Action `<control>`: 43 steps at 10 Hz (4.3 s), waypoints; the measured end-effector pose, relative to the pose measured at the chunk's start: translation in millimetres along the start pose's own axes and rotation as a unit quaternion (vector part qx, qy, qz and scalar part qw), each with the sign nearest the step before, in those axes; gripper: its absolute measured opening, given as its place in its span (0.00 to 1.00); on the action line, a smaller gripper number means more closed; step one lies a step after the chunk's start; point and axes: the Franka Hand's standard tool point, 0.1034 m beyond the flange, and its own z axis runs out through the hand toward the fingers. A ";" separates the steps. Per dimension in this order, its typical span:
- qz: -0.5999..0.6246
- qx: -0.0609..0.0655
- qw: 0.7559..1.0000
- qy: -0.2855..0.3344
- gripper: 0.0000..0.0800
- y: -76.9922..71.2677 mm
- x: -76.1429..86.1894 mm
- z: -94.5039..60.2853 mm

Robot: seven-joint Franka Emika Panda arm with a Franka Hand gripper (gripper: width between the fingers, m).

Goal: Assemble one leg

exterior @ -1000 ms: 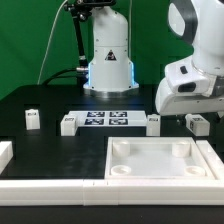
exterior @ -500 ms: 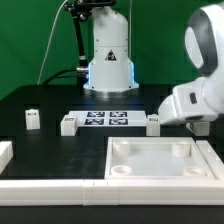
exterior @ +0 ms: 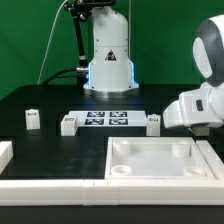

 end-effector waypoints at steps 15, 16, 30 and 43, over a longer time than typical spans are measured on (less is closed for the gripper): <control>-0.003 0.019 1.000 0.003 0.36 31.9 -17.8 -45.7; -0.002 0.021 1.000 0.003 0.36 35.1 -21.1 -51.6; 0.001 0.036 0.887 0.460 0.36 46.4 -26.6 -133.4; -0.081 -0.008 0.866 0.493 0.36 97.0 18.2 -172.1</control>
Offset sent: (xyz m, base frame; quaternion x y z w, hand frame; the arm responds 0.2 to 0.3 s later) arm 0.0000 0.0000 0.0000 0.0000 0.0000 0.0000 1.0000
